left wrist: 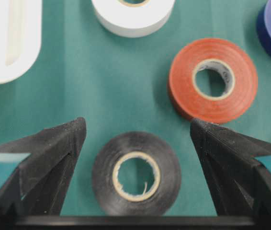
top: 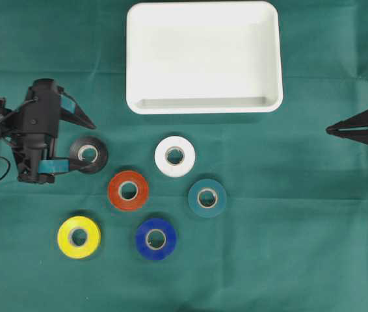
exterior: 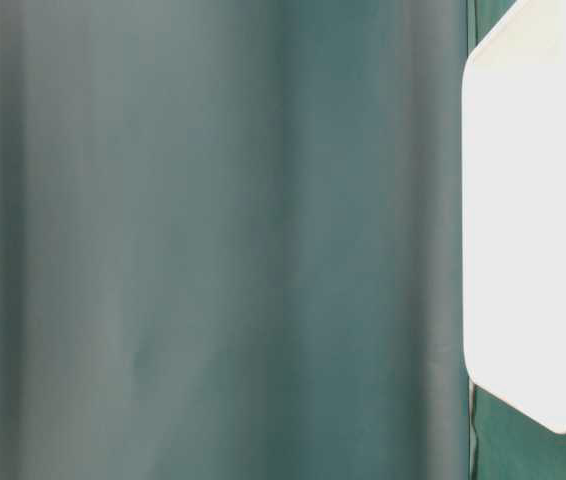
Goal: Put the tape into the white case with the left arm.
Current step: 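Reach the left gripper past the black roll toward the white tape roll, then lower the left gripper into the white roll's hole and close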
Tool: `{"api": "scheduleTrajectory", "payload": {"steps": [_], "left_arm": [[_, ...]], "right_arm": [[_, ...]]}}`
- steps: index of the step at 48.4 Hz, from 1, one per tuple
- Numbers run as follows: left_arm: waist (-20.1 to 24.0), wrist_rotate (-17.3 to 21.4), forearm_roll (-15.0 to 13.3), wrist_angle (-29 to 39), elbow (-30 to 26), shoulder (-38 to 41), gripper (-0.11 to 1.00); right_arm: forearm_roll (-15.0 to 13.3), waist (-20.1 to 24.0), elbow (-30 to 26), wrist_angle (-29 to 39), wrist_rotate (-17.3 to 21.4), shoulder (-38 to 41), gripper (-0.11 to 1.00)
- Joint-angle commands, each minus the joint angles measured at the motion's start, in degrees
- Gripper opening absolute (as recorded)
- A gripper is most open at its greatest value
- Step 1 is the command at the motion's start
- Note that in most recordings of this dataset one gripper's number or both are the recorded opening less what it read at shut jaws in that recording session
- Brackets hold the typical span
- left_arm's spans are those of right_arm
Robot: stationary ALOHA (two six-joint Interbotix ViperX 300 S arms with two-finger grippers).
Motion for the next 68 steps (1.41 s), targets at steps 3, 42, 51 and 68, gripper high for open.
{"api": "scheduleTrajectory", "payload": {"steps": [3,42,51,68], "left_arm": [[-0.8,-0.2,0.1,-0.5,-3.3,2.3,1.00],[-3.7,-0.1,0.1,-0.9,-20.0,23.5,0.99],[-3.8,-0.2,0.1,-0.7,-23.6,28.0,1.00],[-3.8,-0.2,0.1,-0.7,-27.7,33.8,0.99]], "right_arm": [[-0.1,0.0,-0.4,-0.4,0.1,0.8,-0.09],[-0.1,0.0,-0.2,-0.5,0.1,0.9,-0.09],[-0.1,-0.1,0.0,-0.7,0.1,0.8,-0.09],[-0.1,-0.1,0.3,-0.9,0.1,0.7,-0.09]]}}
